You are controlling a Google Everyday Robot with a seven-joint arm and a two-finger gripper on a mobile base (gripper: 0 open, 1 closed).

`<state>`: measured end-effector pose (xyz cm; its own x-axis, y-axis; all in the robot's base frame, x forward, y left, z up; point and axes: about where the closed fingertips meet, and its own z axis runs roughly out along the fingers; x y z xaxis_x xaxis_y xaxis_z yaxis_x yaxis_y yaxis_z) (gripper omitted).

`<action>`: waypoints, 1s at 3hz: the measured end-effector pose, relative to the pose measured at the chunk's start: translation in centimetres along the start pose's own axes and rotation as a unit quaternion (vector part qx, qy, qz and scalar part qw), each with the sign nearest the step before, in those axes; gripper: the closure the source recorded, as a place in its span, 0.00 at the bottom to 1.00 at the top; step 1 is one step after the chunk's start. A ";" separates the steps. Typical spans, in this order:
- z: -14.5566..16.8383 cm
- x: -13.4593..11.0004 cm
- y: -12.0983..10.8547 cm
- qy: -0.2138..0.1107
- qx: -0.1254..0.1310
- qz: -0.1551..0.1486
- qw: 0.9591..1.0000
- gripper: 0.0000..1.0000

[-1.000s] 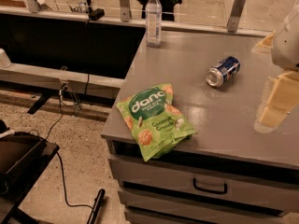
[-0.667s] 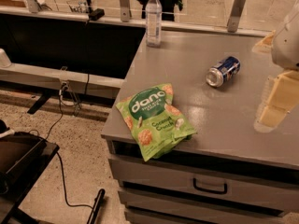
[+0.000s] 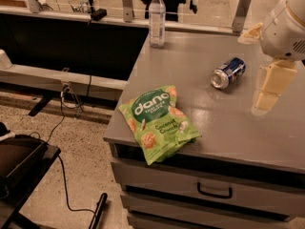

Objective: Move pepsi can near green rice chip bag

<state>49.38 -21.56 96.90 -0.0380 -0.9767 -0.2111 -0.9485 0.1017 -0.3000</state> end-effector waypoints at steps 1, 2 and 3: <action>1.7 0.2 -3.3 0.011 0.004 -0.052 0.999 0.00; 3.2 1.0 -6.1 0.019 0.005 -0.088 0.996 0.00; 3.2 1.0 -6.1 0.019 0.005 -0.088 0.996 0.00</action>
Offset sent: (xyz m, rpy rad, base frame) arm 0.0969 -0.0232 -0.0233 -0.1398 -0.0339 0.2094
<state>56.11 -22.60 95.55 0.1170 -0.9861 -0.1180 -0.9382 -0.0708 -0.3387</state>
